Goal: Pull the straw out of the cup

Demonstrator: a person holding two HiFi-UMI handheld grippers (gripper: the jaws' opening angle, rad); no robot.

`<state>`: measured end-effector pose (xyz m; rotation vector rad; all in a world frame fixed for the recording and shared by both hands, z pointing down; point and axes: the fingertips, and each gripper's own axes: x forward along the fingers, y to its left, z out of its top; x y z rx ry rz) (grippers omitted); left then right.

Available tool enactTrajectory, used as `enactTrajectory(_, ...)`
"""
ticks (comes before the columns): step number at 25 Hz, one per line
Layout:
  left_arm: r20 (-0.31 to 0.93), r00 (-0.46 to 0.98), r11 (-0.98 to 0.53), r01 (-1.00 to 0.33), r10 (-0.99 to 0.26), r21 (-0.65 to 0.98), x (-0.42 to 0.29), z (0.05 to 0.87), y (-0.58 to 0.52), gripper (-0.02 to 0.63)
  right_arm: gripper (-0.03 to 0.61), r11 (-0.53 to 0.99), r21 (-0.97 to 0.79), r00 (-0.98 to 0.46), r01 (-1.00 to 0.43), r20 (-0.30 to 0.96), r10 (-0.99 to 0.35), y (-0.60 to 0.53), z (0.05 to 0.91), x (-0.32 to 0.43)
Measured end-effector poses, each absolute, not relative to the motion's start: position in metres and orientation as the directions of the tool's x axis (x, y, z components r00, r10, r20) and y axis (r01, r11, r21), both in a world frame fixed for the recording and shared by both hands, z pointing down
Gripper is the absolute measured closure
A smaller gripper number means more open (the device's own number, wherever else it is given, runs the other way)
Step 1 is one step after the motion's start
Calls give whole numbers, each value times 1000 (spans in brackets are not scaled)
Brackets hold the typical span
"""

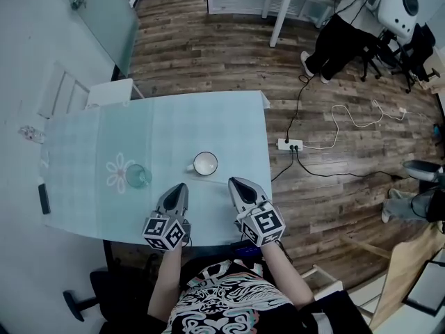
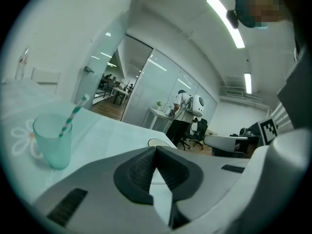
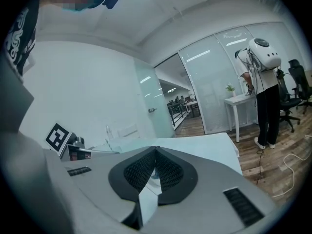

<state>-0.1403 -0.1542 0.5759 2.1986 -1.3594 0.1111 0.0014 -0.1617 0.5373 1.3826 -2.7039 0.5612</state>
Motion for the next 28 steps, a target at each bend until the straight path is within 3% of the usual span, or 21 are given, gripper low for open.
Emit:
enactTrajectory(7, 322, 467, -450, -884, -823, 130, -141, 535, -154, 600, 563, 544, -215, -582, -811, 207, -787, -148, 520, -19)
enactTrajectory(18, 242, 443, -442, -895, -864, 59, -156, 500, -166, 600, 563, 556, -138, -573, -820, 171, -802, -155, 497, -34)
enactTrajectory(28, 240, 430, -432, -901, -870, 48, -163, 503, -166, 600, 563, 550, -138, -567, -824, 167, -807, -159, 498, -35)
